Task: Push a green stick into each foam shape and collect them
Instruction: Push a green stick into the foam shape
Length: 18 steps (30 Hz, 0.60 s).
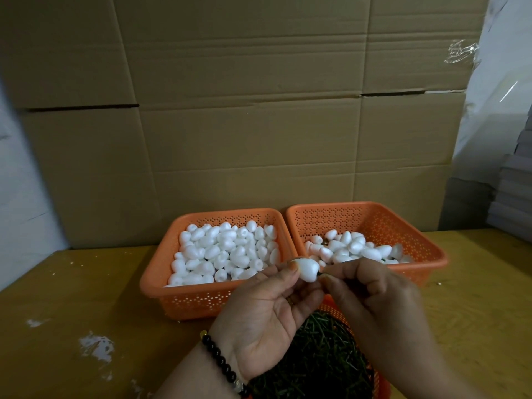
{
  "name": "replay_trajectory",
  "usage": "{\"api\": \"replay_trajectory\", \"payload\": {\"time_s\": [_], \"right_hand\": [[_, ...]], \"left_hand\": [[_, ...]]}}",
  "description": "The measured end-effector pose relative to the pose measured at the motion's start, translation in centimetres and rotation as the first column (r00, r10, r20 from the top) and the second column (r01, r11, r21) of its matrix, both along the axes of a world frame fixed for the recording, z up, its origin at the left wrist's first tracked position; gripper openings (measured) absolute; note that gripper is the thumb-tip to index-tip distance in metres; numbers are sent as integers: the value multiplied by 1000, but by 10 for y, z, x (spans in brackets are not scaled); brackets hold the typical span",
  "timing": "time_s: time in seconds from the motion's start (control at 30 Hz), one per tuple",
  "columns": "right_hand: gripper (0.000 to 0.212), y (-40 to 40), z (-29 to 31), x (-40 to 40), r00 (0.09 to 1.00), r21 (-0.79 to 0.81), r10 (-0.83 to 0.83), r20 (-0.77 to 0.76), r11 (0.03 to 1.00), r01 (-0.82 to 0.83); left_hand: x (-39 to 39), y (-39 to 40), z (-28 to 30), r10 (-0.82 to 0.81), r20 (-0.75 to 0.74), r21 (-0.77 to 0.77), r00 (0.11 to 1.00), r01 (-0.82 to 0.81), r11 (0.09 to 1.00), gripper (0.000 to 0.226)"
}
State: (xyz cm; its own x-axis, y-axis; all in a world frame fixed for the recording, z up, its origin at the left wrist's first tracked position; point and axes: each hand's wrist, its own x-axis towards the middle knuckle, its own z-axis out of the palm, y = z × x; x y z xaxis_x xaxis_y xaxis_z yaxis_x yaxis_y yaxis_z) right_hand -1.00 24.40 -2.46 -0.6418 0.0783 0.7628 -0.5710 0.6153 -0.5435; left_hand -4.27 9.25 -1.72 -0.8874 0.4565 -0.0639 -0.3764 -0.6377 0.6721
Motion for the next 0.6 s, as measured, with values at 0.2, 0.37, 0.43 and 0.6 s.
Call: {"api": "replay_trajectory", "payload": {"time_s": [0.2, 0.37, 0.43, 0.6], "right_hand": [[12, 1, -2, -1, 1000, 19, -12, 7, 1000, 12], [12, 1, -2, -1, 1000, 20, -11, 6, 1000, 11], [13, 1, -2, -1, 1000, 16, -11, 2, 1000, 11], [10, -1, 0, 1, 1000, -7, 11, 9, 1000, -10]], "left_hand": [[0, 0, 0, 0, -1, -1, 1000, 0, 1000, 24], [0, 0, -1, -11, -5, 1, 1000, 11, 1000, 19], [0, 0, -1, -13, -6, 2, 1000, 13, 1000, 19], [-1, 0, -1, -27, -7, 0, 1000, 27, 1000, 21]]}}
